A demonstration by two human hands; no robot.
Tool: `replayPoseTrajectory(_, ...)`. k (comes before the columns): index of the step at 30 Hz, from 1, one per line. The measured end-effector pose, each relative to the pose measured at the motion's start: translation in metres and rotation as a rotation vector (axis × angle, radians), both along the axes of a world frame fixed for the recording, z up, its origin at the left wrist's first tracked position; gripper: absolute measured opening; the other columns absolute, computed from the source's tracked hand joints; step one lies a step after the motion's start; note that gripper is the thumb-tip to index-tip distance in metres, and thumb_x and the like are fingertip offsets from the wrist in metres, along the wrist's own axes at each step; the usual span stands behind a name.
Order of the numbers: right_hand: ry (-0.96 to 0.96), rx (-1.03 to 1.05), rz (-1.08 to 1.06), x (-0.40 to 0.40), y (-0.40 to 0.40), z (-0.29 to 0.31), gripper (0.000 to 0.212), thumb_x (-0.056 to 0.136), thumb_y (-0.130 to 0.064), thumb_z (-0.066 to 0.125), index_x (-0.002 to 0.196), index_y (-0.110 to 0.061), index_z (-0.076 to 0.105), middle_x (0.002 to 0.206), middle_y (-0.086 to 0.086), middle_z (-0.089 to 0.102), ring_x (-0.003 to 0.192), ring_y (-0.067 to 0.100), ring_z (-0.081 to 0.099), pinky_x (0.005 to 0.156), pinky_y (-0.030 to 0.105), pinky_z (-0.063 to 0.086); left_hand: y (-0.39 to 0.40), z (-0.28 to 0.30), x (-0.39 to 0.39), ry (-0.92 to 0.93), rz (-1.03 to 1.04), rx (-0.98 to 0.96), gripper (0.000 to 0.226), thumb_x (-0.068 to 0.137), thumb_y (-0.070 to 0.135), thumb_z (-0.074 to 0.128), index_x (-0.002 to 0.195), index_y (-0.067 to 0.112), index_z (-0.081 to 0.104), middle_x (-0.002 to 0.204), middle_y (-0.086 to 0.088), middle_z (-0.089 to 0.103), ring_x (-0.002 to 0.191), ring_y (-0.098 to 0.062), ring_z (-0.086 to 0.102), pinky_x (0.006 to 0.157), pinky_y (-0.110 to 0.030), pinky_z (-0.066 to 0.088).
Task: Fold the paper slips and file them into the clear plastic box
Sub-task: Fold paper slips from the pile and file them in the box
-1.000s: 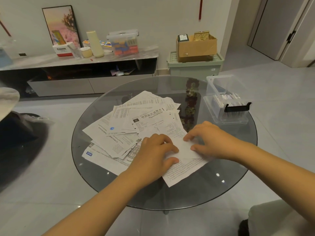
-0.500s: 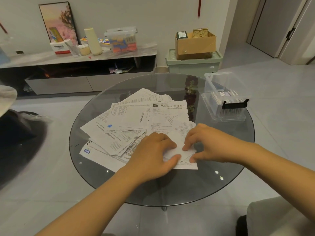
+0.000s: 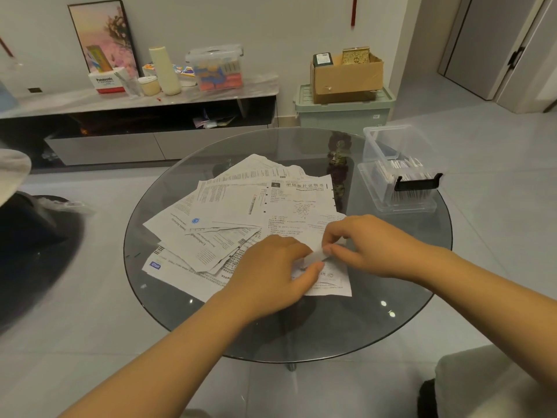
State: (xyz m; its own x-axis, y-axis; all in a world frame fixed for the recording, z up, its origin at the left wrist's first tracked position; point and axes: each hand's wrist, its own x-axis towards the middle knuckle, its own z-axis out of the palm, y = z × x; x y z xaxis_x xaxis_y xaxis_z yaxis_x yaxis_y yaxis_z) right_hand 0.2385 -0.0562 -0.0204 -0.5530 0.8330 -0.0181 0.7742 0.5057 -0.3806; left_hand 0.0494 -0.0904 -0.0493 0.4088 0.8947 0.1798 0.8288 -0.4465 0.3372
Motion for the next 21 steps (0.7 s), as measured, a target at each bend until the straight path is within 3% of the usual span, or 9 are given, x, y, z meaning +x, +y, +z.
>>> replayPoseTrajectory(7,0.185,-0.088,-0.103,-0.015,0.007,-0.003,0.02,0.096,-0.031,0.045,0.113,-0.025,0.056,0.104,-0.007,0.062,0.091,0.012,0.059,0.082,0.033,0.05,0.01,0.0,0.004,-0.166,0.21,-0.064,0.013,0.09,0.03,0.056,0.099,0.023,0.061,0.094,0.007,0.062,0.083,-0.011,0.055,0.07,-0.025,0.042)
replayPoseTrajectory(12,0.106,-0.074,-0.118,-0.021,0.013,-0.014,0.044,0.088,-0.029,0.059,0.129,-0.031,0.044,0.115,-0.007,0.049,0.09,0.008,0.053,0.085,0.026,0.046,0.018,-0.006,0.003,-0.23,0.251,-0.121,0.04,0.087,0.025,0.063,0.125,0.024,0.05,0.121,0.006,0.049,0.099,-0.006,0.048,0.086,-0.02,0.038)
replayPoseTrajectory(16,0.056,-0.03,-0.143,-0.024,0.015,-0.022,0.046,0.086,-0.031,0.063,0.129,-0.032,0.046,0.12,-0.005,0.044,0.106,0.012,0.046,0.093,0.027,0.041,0.02,-0.009,0.003,-0.154,0.257,-0.111,0.039,0.088,0.027,0.062,0.125,0.023,0.051,0.124,0.003,0.049,0.116,-0.014,0.042,0.098,-0.028,0.036)
replayPoseTrajectory(21,0.025,0.055,-0.174,-0.023,0.013,-0.024,0.027,0.085,-0.03,0.064,0.111,-0.026,0.057,0.105,-0.006,0.045,0.109,0.015,0.041,0.088,0.025,0.037,0.022,-0.005,0.0,-0.153,0.258,-0.135,0.034,0.086,0.027,0.065,0.118,0.024,0.057,0.11,0.005,0.055,0.105,-0.014,0.05,0.095,-0.031,0.041)
